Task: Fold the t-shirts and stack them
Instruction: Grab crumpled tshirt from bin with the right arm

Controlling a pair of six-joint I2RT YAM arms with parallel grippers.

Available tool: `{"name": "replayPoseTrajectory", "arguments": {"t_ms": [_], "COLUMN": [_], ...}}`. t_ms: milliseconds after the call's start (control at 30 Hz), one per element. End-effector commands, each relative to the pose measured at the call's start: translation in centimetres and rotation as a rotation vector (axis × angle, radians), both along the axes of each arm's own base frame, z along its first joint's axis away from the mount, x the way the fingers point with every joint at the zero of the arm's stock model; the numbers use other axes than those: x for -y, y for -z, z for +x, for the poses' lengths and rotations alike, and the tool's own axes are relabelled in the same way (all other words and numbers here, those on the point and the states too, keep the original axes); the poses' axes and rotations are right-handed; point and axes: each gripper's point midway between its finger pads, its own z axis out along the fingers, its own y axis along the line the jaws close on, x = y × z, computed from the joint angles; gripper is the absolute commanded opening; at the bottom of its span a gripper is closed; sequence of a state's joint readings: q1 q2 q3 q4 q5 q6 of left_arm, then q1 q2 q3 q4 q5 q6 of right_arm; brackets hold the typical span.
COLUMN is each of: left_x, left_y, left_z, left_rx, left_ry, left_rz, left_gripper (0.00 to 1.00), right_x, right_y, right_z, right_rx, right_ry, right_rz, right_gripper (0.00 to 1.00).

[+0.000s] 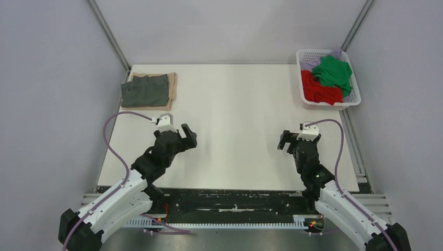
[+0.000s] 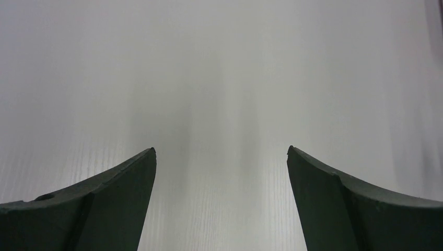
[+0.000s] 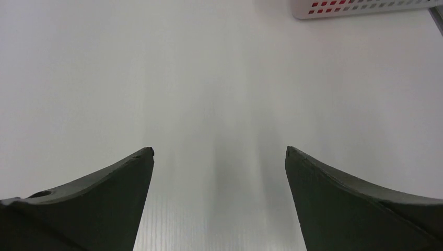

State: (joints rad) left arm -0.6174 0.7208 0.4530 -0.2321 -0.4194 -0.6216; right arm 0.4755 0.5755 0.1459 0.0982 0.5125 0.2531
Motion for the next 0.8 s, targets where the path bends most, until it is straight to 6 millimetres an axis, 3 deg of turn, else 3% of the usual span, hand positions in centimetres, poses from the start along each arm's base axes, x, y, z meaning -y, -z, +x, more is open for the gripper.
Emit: {"name": "replayPoseTrajectory", "arguments": {"t_ms": [0,133,267,400,600,767], "left_x": [-0.1,0.6,0.7,0.8,0.8,0.8], "left_y": [-1.9,-1.9,-1.7,-1.5,-1.2,-1.0], "left_z": [0.6,0.6,0.6,0.6,0.6,0.6], "left_rx": [0.051,0.044,0.036,0.029,0.023,0.018], "left_ry": [-0.032,0.001,0.003,0.006,0.006,0.004], "left_rz": [-0.038,-0.050,-0.046,-0.043,-0.039,-0.036], "left_gripper": [1.00,1.00,1.00,1.00,1.00,1.00], "right_x": [-1.0,-1.9,0.5,2.1,7.9,11.7], "right_y": [-4.3,-7.2,-10.7,-14.1,-14.1,-10.9], "right_z": [1.9,3.9,6.9,11.7,17.2,18.4], "right_rx": [0.065,0.099,0.095,0.033,-0.140,-0.300], "right_ry": [0.002,-0.008,0.150,0.195,0.306,0.356], "right_rz": [0.034,0.018,-0.047,-0.080,-0.067,-0.051], "right_gripper": [0.98,0.98,0.99,0.99,0.99,0.99]}}
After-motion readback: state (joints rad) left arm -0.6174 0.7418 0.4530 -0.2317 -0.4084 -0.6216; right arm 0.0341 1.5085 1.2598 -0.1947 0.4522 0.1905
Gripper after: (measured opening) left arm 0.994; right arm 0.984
